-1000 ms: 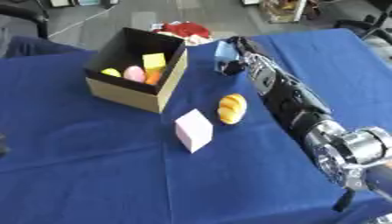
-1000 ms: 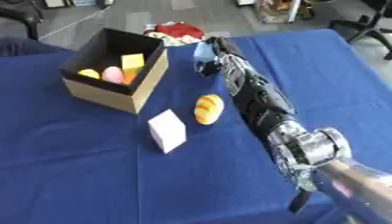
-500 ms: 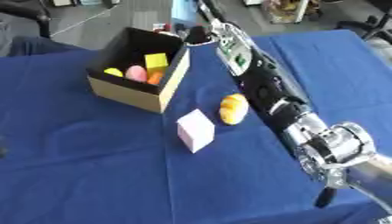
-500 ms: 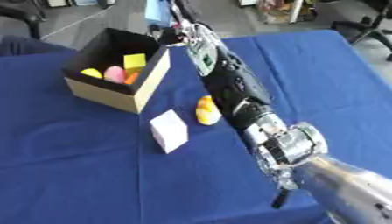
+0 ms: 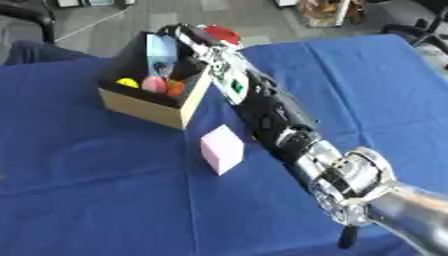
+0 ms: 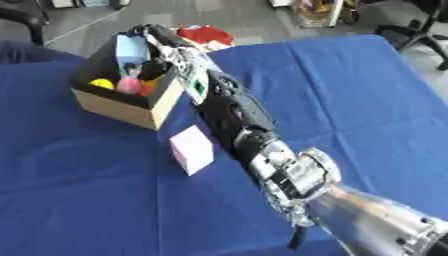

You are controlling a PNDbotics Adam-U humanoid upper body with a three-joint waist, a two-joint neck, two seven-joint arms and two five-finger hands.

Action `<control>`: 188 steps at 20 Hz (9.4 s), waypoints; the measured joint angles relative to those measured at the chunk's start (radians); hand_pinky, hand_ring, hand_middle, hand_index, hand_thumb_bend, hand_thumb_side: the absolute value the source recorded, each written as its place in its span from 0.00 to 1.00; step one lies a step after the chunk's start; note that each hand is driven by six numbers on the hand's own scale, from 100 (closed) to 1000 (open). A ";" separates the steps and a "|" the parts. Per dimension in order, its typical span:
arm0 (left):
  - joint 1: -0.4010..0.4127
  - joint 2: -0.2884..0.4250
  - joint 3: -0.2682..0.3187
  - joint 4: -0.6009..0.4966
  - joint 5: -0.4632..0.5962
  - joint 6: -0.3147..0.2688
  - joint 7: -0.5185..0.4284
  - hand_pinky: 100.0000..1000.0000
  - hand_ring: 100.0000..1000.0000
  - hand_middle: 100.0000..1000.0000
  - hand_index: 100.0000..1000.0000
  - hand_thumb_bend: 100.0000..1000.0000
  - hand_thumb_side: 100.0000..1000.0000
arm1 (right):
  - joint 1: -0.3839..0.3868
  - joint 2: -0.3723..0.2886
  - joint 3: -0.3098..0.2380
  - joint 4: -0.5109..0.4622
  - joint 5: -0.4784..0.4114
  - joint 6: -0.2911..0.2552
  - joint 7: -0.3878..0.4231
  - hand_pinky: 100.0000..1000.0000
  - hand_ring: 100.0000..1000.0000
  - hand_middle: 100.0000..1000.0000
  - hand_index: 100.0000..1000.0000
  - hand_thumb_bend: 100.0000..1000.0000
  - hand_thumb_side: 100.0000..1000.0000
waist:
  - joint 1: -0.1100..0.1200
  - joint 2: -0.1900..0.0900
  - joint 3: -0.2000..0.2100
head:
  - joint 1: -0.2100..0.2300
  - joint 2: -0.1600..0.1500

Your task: Pick up objects on the table and place them in the box.

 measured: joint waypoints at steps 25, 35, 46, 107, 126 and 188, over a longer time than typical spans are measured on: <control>0.020 0.014 0.012 0.010 -0.018 0.008 0.018 0.67 0.56 0.57 0.77 0.32 0.55 | 0.451 -0.471 0.069 -0.579 -0.584 -0.098 0.173 1.00 0.81 0.79 0.94 0.31 0.25 | -0.046 -0.011 -0.121 | 0.079 0.010; 0.019 0.014 0.014 0.012 -0.025 0.006 0.016 0.68 0.59 0.59 0.77 0.29 0.56 | 0.600 -0.515 0.082 -0.629 -0.625 -0.075 0.310 1.00 0.81 0.78 0.92 0.26 0.23 | -0.046 -0.011 -0.118 | 0.090 0.010; 0.019 0.014 0.014 0.012 -0.025 0.005 0.009 0.68 0.59 0.59 0.77 0.28 0.56 | 0.578 -0.478 0.119 -0.556 -0.589 -0.081 0.310 1.00 0.81 0.78 0.92 0.27 0.24 | -0.046 -0.011 -0.113 | 0.088 0.010; 0.019 0.013 0.014 0.012 -0.020 0.005 0.003 0.68 0.60 0.60 0.77 0.25 0.57 | 0.412 -0.345 0.157 -0.425 -0.151 -0.048 -0.093 0.87 0.52 0.17 0.34 0.00 0.00 | -0.046 -0.011 -0.104 | 0.061 0.010; 0.011 -0.006 -0.014 0.013 -0.002 0.005 -0.026 0.68 0.60 0.60 0.77 0.25 0.57 | 0.026 -0.010 0.018 -0.007 0.090 0.060 -0.169 0.93 0.73 0.64 0.84 0.24 0.13 | -0.036 -0.021 -0.013 | -0.011 0.008; 0.027 0.004 -0.001 0.019 -0.016 0.010 -0.010 0.69 0.60 0.60 0.77 0.23 0.59 | 0.292 -0.310 0.350 -0.416 -0.182 -0.331 0.510 0.98 0.77 0.42 0.58 0.27 0.00 | -0.045 -0.021 -0.080 | 0.046 0.017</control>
